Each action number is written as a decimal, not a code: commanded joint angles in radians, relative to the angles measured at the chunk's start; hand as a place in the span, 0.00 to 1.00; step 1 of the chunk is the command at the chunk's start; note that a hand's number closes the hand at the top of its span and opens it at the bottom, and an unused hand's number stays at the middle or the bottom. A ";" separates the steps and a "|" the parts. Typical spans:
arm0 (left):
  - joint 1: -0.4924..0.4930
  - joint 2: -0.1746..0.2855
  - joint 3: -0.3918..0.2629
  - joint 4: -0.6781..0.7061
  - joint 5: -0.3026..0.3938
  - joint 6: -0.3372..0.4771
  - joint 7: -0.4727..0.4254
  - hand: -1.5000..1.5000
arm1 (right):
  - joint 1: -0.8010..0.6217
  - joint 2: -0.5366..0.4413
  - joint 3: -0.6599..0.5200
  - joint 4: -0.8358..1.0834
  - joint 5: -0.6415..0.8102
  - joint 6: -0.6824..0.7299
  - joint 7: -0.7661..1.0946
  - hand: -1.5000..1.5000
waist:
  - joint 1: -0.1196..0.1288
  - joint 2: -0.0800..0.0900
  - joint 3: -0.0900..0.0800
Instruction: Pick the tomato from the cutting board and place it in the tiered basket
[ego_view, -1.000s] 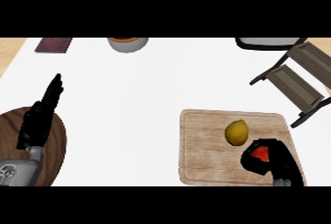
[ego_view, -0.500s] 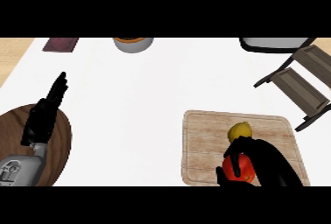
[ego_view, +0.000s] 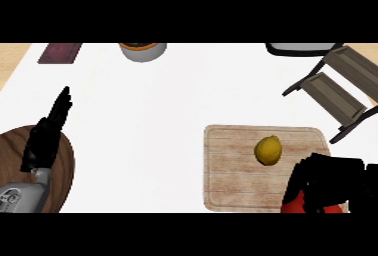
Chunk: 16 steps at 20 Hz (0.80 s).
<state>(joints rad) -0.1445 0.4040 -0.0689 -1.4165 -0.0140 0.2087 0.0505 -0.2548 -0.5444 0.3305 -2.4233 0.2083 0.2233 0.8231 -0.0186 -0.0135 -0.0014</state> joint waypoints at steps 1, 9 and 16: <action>-0.017 -0.007 0.000 -0.020 -0.007 0.013 0.024 0.50 | -0.085 -0.046 -0.236 -0.159 -0.172 0.020 0.021 1.00 | -0.010 0.003 0.002; -0.001 -0.012 -0.006 -0.036 -0.014 0.006 0.018 0.50 | -0.393 -0.302 -0.628 0.125 -0.488 0.171 0.039 1.00 | 0.007 0.002 0.000; 0.000 -0.059 -0.038 -0.026 -0.060 0.031 0.011 0.50 | -0.592 -0.493 -0.746 0.507 -0.806 0.309 0.027 1.00 | 0.023 0.010 0.000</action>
<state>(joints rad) -0.1456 0.3786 -0.0735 -1.4198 -0.0421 0.2171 0.0426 -0.7340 -0.9368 -0.3554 -2.0995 -0.4663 0.4601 0.8492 -0.0082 -0.0064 -0.0018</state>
